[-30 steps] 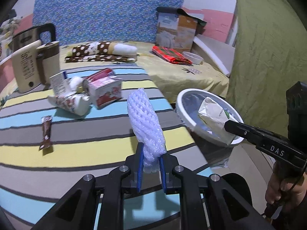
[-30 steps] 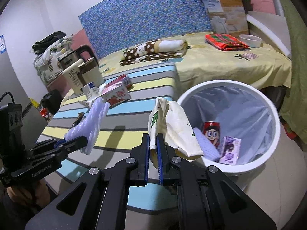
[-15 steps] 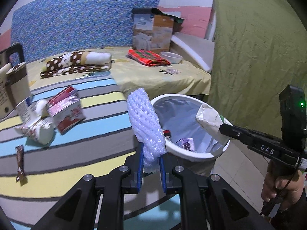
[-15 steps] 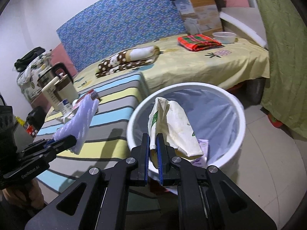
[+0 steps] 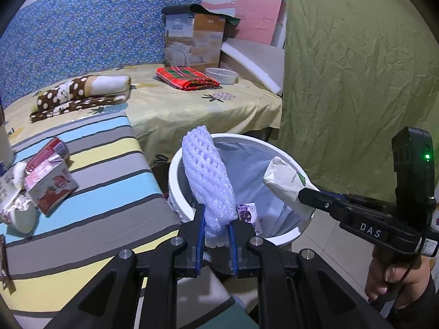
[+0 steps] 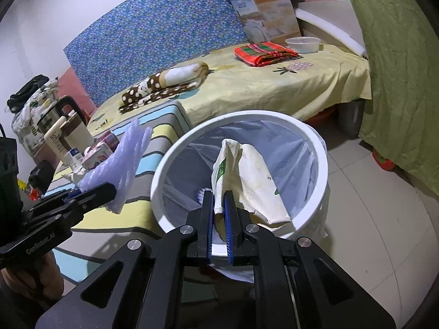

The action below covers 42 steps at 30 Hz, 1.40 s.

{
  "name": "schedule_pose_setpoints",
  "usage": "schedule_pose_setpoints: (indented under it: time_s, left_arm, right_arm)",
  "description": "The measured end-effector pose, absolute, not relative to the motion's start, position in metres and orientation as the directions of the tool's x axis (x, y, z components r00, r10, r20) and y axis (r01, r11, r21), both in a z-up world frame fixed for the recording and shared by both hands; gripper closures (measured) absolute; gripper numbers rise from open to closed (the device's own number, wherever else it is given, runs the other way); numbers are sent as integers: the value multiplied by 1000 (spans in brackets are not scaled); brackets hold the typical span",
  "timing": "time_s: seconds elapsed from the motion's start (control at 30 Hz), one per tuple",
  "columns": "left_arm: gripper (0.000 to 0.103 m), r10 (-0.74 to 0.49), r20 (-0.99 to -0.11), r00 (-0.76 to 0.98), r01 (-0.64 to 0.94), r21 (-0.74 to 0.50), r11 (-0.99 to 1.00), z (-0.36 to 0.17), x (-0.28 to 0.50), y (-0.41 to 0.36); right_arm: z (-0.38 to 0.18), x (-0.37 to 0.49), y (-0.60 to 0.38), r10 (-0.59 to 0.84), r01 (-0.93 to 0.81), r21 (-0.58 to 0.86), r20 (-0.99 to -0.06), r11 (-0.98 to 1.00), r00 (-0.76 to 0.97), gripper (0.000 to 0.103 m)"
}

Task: Collect trash
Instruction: 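Carry the paper bag and foam net over the white bin, then open both tools to drop the paper bag and foam net into the bin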

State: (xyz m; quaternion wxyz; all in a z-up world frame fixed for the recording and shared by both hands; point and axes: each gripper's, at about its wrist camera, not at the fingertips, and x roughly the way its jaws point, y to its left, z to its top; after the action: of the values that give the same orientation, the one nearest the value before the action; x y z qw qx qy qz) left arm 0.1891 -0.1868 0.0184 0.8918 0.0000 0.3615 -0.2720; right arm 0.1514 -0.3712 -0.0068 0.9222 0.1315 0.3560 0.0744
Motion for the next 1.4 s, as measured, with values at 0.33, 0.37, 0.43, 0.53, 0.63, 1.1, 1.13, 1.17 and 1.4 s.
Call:
schedule_pose_setpoints:
  time_s: [0.33,0.37,0.43,0.53,0.63,1.1,1.13,1.17,1.4]
  left_arm:
    - [87,-502,-665,553,512,-205,834,2,208,-203]
    - [87,-505,-666,550,513,-208,833,1,209,-203]
    - [86,-506,-670,543,512,-214,832,-2,213,-204]
    - [79,-515,-672,532,511,-230,828,-5,218,-205]
    - [66,-526,-668,526,507,-250,825,-7,220,-205]
    - [63,-503,-641,580,451,-261,853,4,208,-177]
    - [63,-499,-639,585,447,-259,856,5,206,-174]
    - [63,-495,-637,591,443,-257,859,6,203,-170]
    - [63,-471,-624,623,416,-247,875,13,185,-150]
  right_arm:
    - [-15,160,-376,228,-30,298,-658,954,717,90]
    - [-15,161,-377,232,-32,301,-660,953,715,90]
    - [-16,162,-376,234,-33,300,-664,953,710,90]
    - [-15,162,-375,220,-28,286,-668,958,711,86]
    - [-14,162,-377,224,-30,292,-661,956,717,71]
    - [-6,155,-371,241,-53,296,-645,954,725,69]
    - [-5,154,-369,242,-56,295,-644,954,726,69]
    - [-4,153,-368,245,-61,295,-642,954,726,69]
    - [4,146,-354,273,-106,291,-629,951,728,69]
